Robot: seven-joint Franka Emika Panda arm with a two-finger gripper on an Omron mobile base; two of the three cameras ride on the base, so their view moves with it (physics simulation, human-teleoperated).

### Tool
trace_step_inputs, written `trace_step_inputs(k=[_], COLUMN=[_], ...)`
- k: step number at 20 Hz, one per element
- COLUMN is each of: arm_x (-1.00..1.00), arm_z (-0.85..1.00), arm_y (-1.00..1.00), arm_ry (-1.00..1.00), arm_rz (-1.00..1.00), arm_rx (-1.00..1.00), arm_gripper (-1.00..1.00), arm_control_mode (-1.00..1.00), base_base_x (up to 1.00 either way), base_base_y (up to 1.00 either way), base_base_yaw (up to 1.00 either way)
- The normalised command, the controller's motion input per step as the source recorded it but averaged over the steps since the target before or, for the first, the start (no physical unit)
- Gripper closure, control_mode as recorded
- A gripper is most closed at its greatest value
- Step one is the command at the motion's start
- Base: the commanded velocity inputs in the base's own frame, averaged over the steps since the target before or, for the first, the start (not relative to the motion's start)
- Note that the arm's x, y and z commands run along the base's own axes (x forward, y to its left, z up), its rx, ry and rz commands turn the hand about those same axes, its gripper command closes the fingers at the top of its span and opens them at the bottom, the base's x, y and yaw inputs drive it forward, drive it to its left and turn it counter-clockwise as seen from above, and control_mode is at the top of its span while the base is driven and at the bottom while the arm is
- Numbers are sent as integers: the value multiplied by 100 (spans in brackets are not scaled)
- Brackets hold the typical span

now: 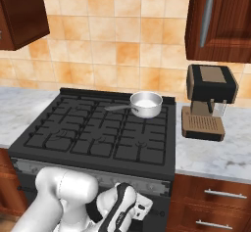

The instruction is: Turn off the rear right burner of the stove.

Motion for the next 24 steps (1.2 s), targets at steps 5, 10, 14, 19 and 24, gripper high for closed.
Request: trace_step_inputs(k=[5,10,14,19,24], arm_x=[9,14,1,0,0], arm_z=[17,24,19,18,14], arm_y=[0,0,0,0,0], arm_ry=[2,0,0,0,0], arm_rz=[0,0,0,0,0], arm_rx=[47,44,46,48,50], arm_gripper=[100,100,100,100,100], arm_control_mode=[-100,-100,-100,-100,-100], base_base_x=[0,0,0,0,0], base_base_y=[0,0,0,0,0], base_base_yaw=[0,0,0,0,0])
